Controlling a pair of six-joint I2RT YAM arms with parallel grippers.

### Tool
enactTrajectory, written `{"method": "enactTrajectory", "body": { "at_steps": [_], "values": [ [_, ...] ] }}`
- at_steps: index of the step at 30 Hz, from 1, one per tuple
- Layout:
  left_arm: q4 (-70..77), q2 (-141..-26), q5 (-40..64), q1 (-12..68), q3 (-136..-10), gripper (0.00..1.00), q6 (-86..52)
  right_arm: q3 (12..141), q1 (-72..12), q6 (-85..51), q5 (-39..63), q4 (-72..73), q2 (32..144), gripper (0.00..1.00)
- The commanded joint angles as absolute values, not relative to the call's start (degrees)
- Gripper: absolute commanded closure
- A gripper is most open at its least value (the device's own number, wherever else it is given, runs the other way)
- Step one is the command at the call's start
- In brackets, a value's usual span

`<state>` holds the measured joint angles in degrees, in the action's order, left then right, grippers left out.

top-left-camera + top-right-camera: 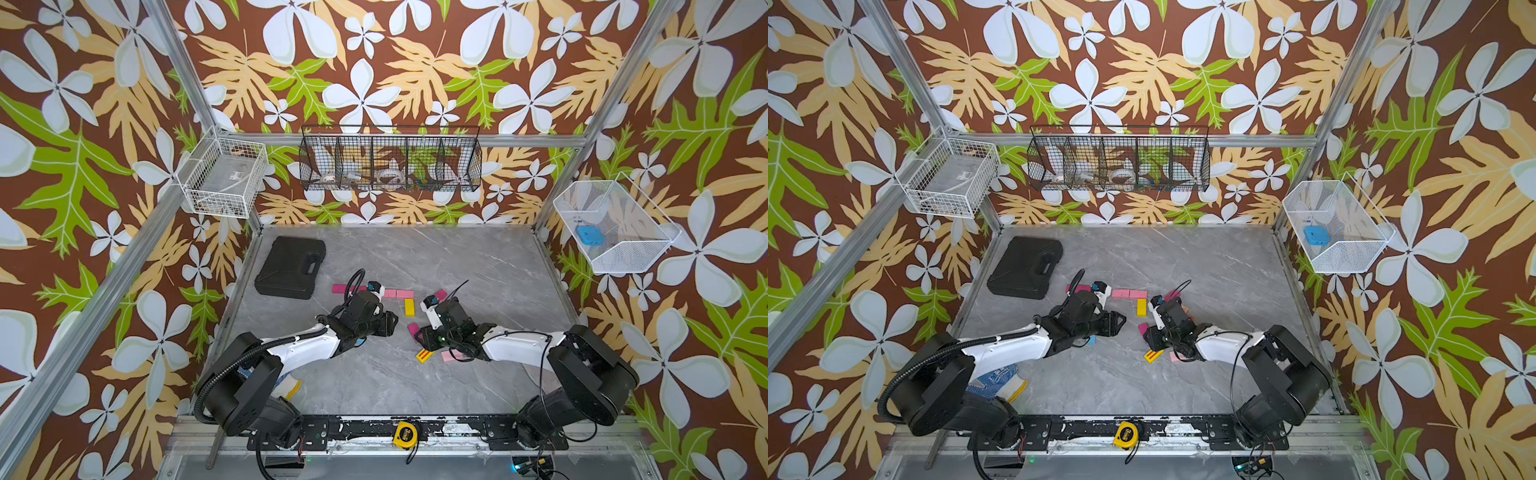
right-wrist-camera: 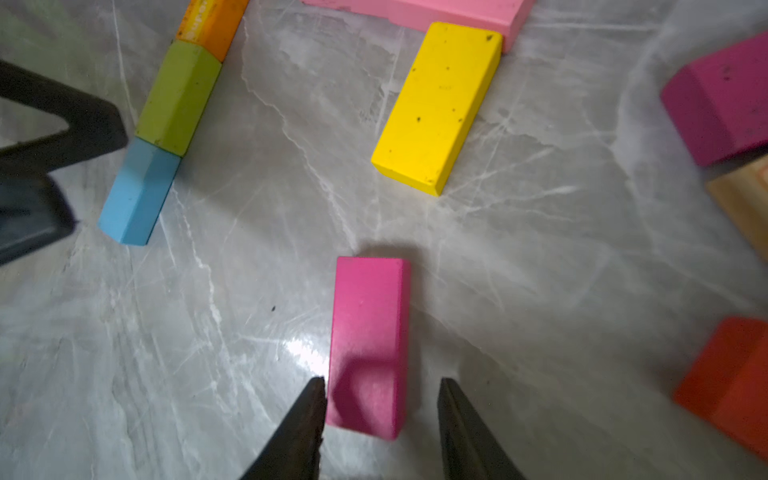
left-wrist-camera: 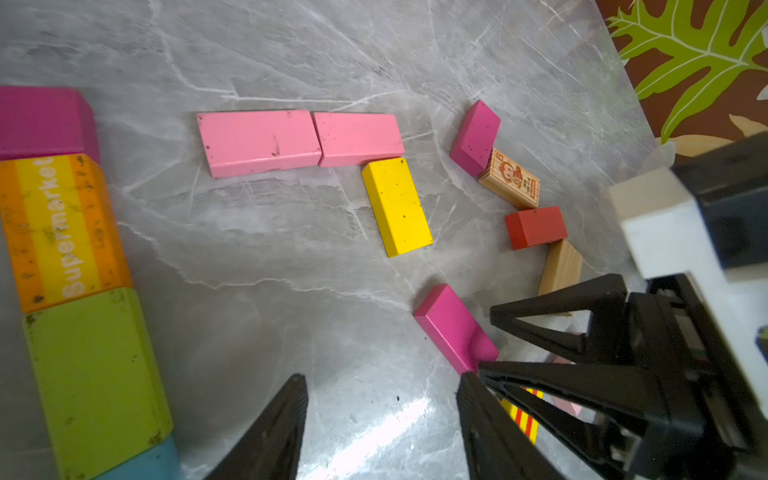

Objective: Assemble the number 7 with building blocks
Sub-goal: Assemble the building block at the center of the board.

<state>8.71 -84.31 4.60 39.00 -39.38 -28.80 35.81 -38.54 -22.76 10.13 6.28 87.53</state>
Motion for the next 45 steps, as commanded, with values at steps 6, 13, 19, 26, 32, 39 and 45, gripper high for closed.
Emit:
{"method": "enactTrajectory", "body": {
  "at_steps": [6, 13, 19, 26, 32, 39, 45],
  "values": [
    [9.0, -83.8, 5.9, 39.0, -39.1, 0.35, -30.3, 35.4, -38.5, -11.4, 12.5, -0.3, 86.2, 0.59],
    [9.0, -84.0, 6.3, 39.0, -39.2, 0.33, -30.9, 36.2, -38.5, -10.6, 11.7, -0.2, 88.3, 0.65],
    [8.9, -84.2, 5.6, 39.0, -39.0, 0.32, -31.3, 37.1, -38.7, -9.8, 13.6, 1.4, 89.8, 0.69],
    [9.0, -85.0, 4.4, 39.0, -38.6, 0.32, -31.9, 37.6, -39.9, -10.7, 14.7, 3.4, 91.6, 0.70],
    [8.9, -85.2, 4.2, 39.0, -38.7, 0.32, -31.9, 37.9, -40.3, -11.6, 13.3, 4.6, 93.1, 0.72],
    [8.9, -85.3, 4.1, 39.0, -38.8, 0.31, -31.6, 39.1, -40.2, -9.9, 11.6, 3.1, 94.3, 0.72],
    [8.8, -86.0, 4.0, 39.0, -38.8, 0.31, -31.9, 39.0, -40.2, -9.7, 9.7, 2.0, 94.1, 0.73]
  ]
}}
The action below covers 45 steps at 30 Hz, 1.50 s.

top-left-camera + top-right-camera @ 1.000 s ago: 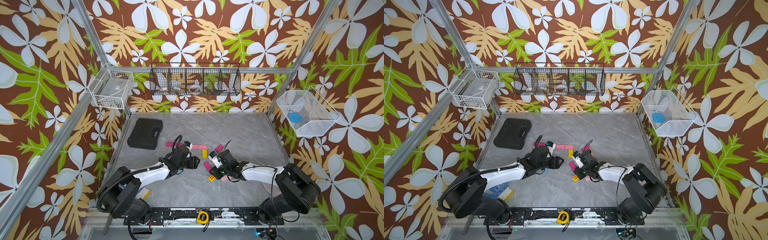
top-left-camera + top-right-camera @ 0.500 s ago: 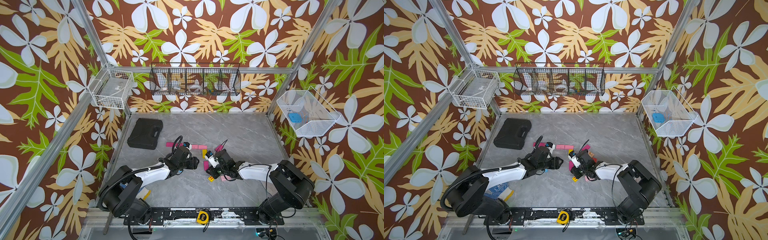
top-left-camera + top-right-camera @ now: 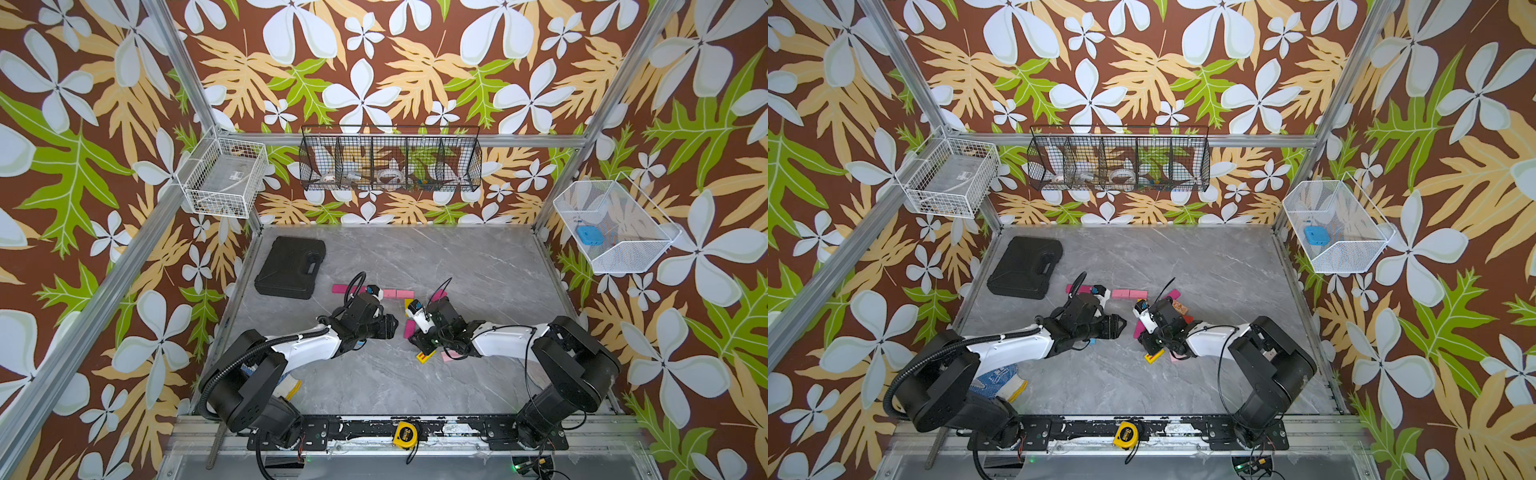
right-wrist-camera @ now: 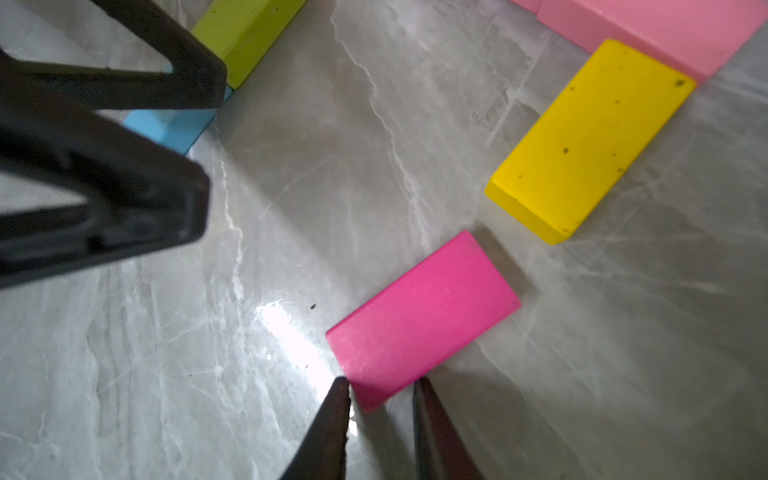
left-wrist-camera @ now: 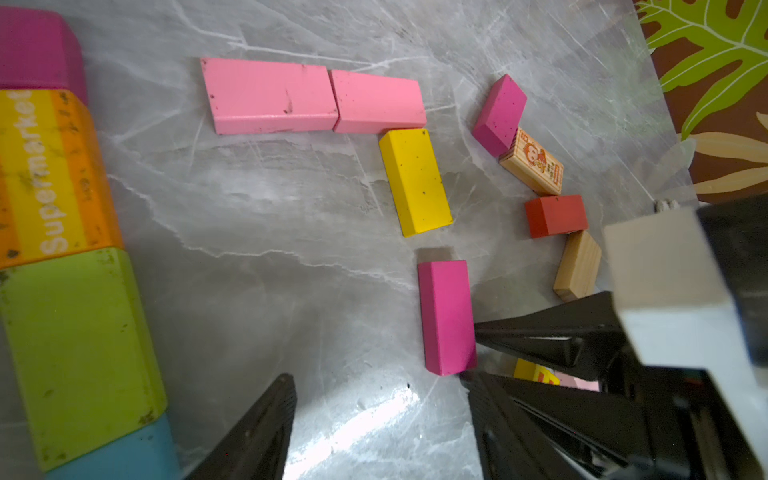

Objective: Assemble the number 7 with building blocks
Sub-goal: Assemble the building block at the center of the board.

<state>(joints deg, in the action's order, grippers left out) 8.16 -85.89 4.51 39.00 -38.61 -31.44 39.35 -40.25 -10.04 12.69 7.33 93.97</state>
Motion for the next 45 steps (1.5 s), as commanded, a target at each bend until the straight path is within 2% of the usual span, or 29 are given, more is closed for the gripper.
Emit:
{"method": "enactTrajectory", "body": {
  "at_steps": [1, 9, 17, 20, 25, 30, 35, 37, 45],
  "values": [
    [8.9, -86.1, 4.0, 39.0, -38.8, 0.31, -31.9, 38.9, -40.2, -9.7, 9.5, 2.0, 94.1, 0.73],
    [8.9, -86.8, 4.1, 39.0, -39.4, 0.31, -31.8, 38.3, -39.6, -10.2, 7.4, 2.1, 93.4, 0.73],
    [8.8, -88.3, 4.5, 39.0, -40.1, 0.32, -31.8, 38.2, -39.8, -9.4, 11.2, 3.6, 93.5, 0.72],
    [8.1, -90.2, 5.5, 39.0, -41.2, 0.41, -31.3, 38.3, -39.9, -9.2, 11.9, 4.1, 93.5, 0.72],
    [7.9, -92.7, 6.2, 39.2, -42.7, 0.60, -30.7, 38.3, -39.9, -9.5, 12.3, 4.6, 93.9, 0.72],
    [6.8, -95.3, 6.5, 39.7, -45.0, 0.67, -29.8, 38.0, -39.9, -9.8, 12.5, 5.4, 94.3, 0.72],
    [4.1, -98.6, 5.7, 40.8, -48.3, 0.68, -29.1, 38.0, -39.9, -9.8, 12.6, 5.9, 94.8, 0.73],
    [2.9, -99.8, 5.1, 41.1, -49.5, 0.72, -29.0, 37.9, -39.9, -9.7, 12.7, 6.0, 95.1, 0.74],
    [0.9, -102.4, 3.8, 41.6, -52.2, 0.74, -29.0, 37.9, -39.9, -9.2, 12.6, 6.0, 95.4, 0.75]
  ]
}}
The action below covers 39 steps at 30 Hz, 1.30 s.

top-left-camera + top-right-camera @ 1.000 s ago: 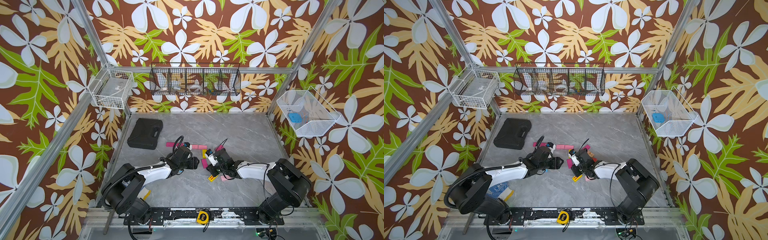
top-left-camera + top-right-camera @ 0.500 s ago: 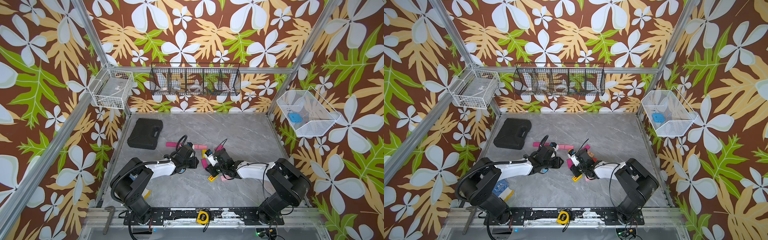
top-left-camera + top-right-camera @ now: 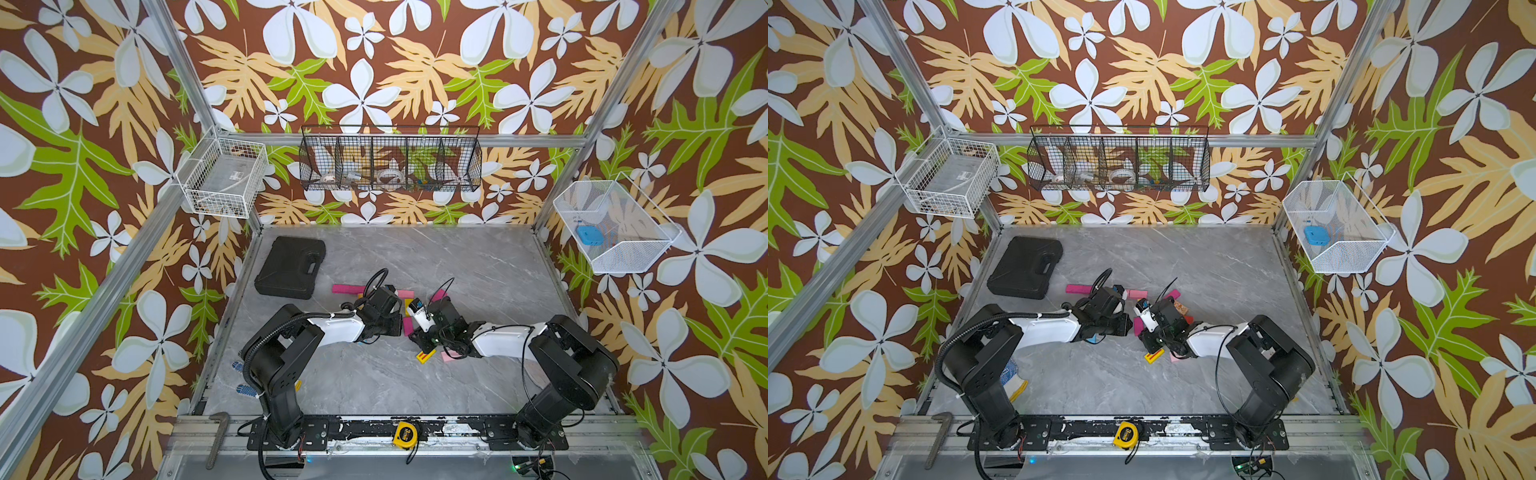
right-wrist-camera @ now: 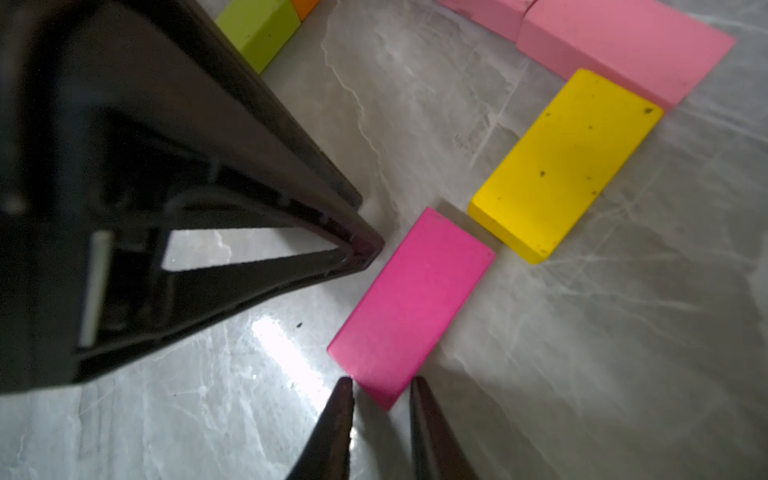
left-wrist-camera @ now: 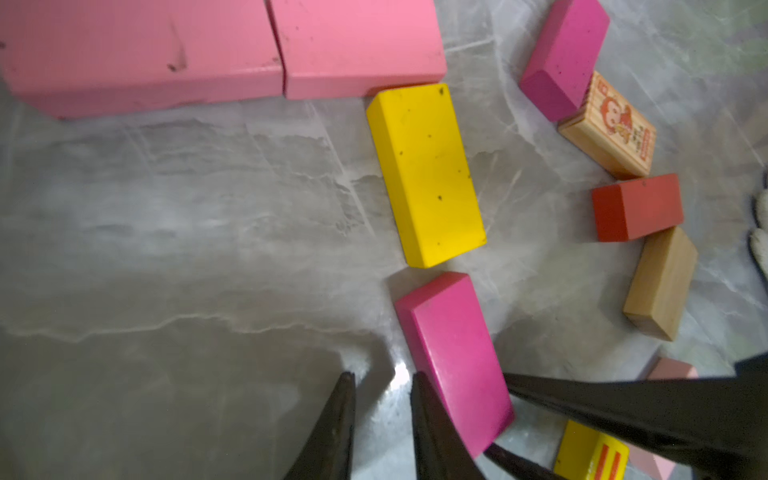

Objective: Assemble the number 7 with building blocks
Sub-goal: Assemble the building block at the center of the board.

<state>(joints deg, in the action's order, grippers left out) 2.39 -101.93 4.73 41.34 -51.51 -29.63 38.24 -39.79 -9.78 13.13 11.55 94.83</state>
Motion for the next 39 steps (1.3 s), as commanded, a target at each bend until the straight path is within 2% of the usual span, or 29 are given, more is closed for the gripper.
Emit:
{"method": "enactTrajectory", "body": {
  "at_steps": [1, 39],
  "values": [
    [0.8, -102.7, 3.6, 41.6, -52.5, 0.74, -29.0, 37.9, -39.9, -9.0, 12.6, 5.9, 95.5, 0.75],
    [0.2, -103.9, 3.6, 41.9, -53.1, 0.74, -29.3, 36.8, -39.3, -9.1, 10.2, 6.2, 93.7, 0.76]
  ]
}}
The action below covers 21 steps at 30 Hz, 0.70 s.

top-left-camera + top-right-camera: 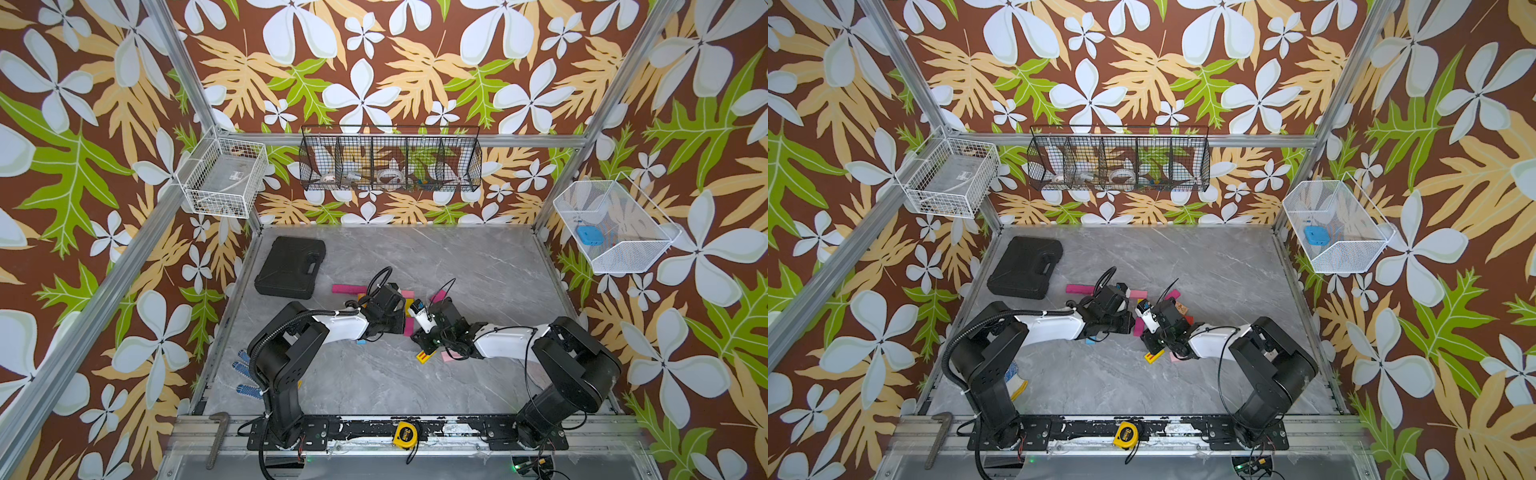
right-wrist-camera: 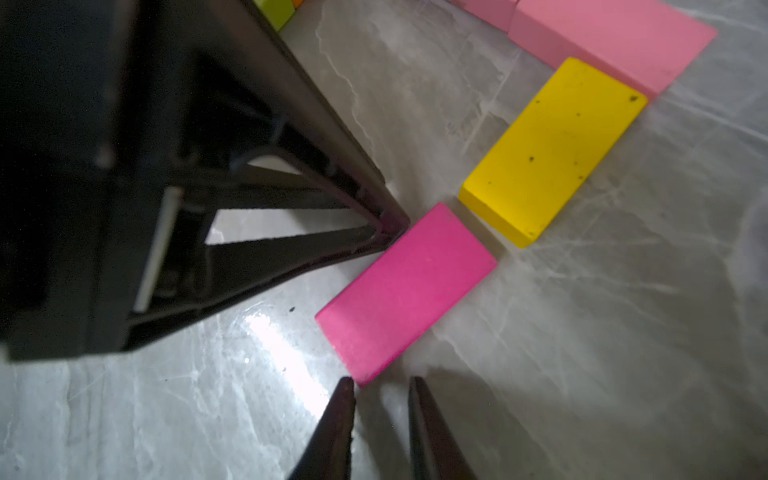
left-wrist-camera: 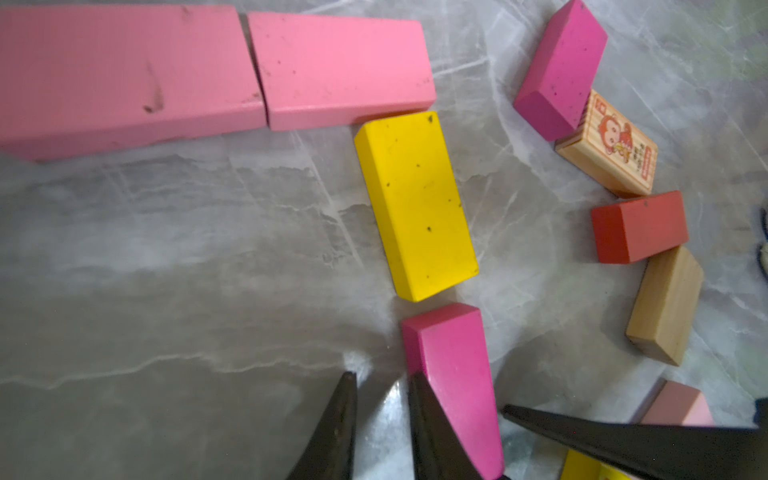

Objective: Assemble the number 7 with building blocks
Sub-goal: Assemble the building block at the center of the board.

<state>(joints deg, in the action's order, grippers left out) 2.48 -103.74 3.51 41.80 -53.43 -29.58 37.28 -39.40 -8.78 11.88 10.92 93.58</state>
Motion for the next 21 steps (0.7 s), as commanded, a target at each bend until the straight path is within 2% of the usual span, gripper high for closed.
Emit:
{"method": "enactTrajectory", "body": {
  "at_steps": [1, 21],
  "values": [
    [0.2, -104.0, 3.6, 41.9, -53.0, 0.74, -29.3, 36.8, -39.2, -9.1, 10.1, 6.2, 93.6, 0.76],
    [0.5, -104.3, 4.6, 42.0, -53.3, 0.75, -29.3, 36.0, -38.5, -9.2, 10.0, 6.6, 92.9, 0.76]
  ]
}}
